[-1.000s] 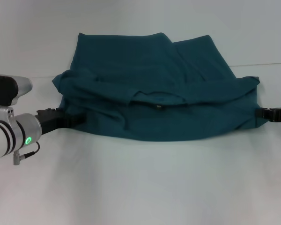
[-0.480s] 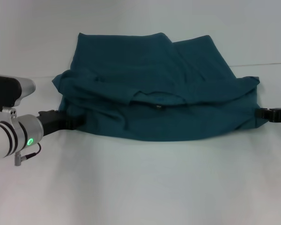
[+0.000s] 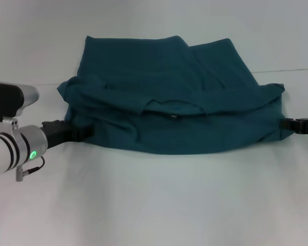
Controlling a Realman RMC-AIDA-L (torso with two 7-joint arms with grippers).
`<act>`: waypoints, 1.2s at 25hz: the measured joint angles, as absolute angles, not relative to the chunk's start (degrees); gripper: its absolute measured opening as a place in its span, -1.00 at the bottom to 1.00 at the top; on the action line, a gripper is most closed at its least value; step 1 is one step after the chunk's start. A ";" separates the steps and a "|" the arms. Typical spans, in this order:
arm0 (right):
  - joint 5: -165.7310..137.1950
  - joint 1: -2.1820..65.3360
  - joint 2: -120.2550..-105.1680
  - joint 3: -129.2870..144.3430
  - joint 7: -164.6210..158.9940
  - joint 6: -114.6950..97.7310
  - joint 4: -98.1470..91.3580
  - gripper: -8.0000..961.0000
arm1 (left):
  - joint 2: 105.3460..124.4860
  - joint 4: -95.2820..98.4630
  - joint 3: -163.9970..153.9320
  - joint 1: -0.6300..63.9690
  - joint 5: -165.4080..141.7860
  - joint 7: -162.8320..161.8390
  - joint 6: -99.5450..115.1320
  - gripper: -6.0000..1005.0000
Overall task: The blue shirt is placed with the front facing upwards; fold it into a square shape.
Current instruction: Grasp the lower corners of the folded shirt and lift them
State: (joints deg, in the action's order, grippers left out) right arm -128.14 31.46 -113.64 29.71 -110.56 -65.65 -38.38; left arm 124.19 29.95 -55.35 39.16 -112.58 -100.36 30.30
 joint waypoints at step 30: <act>-128.05 31.46 -113.64 29.71 -110.56 -65.65 -38.30 -0.92 | 124.02 28.09 -55.46 39.90 -112.70 -100.37 28.56 0.32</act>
State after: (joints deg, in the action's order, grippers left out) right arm -128.05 31.46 -113.64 29.71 -110.56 -65.65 -38.30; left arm 124.02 28.09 -55.46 39.90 -112.70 -100.37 28.56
